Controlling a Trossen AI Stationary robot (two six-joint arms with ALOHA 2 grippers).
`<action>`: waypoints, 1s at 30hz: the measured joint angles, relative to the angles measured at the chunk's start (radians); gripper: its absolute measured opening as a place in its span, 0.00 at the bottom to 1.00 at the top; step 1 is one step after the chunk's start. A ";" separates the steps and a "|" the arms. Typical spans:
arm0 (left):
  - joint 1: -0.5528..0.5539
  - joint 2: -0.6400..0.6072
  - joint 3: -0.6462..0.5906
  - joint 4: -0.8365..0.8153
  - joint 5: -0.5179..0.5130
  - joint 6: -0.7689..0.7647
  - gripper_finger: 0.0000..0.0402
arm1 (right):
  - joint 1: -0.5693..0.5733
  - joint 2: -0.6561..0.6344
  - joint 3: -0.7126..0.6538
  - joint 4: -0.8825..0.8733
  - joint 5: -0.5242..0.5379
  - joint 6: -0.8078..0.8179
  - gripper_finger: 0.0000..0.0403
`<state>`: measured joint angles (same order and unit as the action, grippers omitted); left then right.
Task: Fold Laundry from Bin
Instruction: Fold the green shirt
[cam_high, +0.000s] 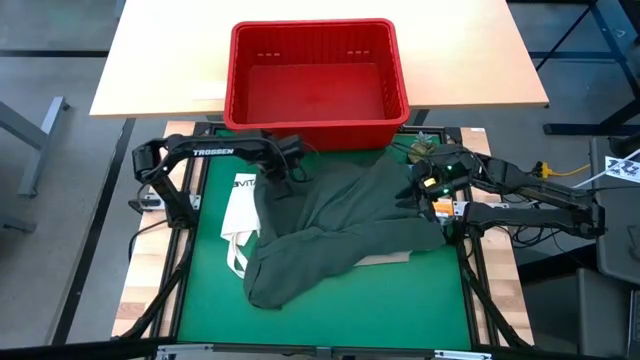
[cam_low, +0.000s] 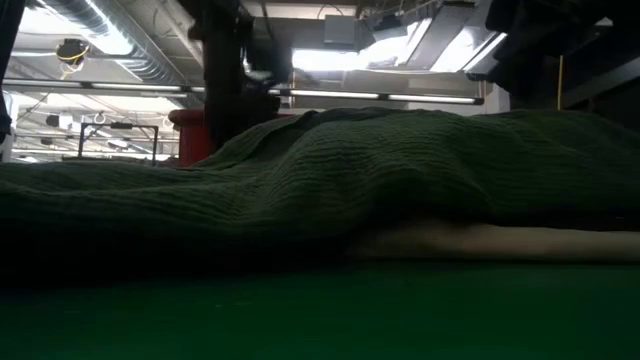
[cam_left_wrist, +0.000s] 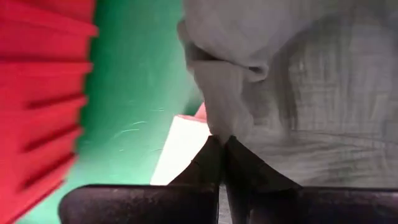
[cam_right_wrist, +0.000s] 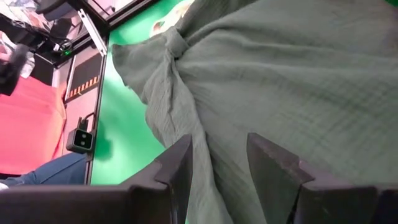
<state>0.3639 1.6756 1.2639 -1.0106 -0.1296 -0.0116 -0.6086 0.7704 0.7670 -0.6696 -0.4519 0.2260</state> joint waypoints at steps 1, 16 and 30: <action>-0.009 0.000 0.029 -0.030 -0.015 0.004 0.00 | 0.000 0.000 0.000 0.006 0.000 0.000 0.38; -0.148 0.000 0.331 -0.354 -0.220 -0.015 0.00 | 0.000 0.000 0.000 0.042 0.214 -0.077 0.38; -0.236 -0.026 0.419 -0.563 -0.378 -0.294 0.00 | 0.000 0.006 0.000 0.041 0.295 -0.079 0.38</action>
<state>0.1276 1.6500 1.6833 -1.5732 -0.5080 -0.3061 -0.6086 0.7762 0.7670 -0.6281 -0.1571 0.1471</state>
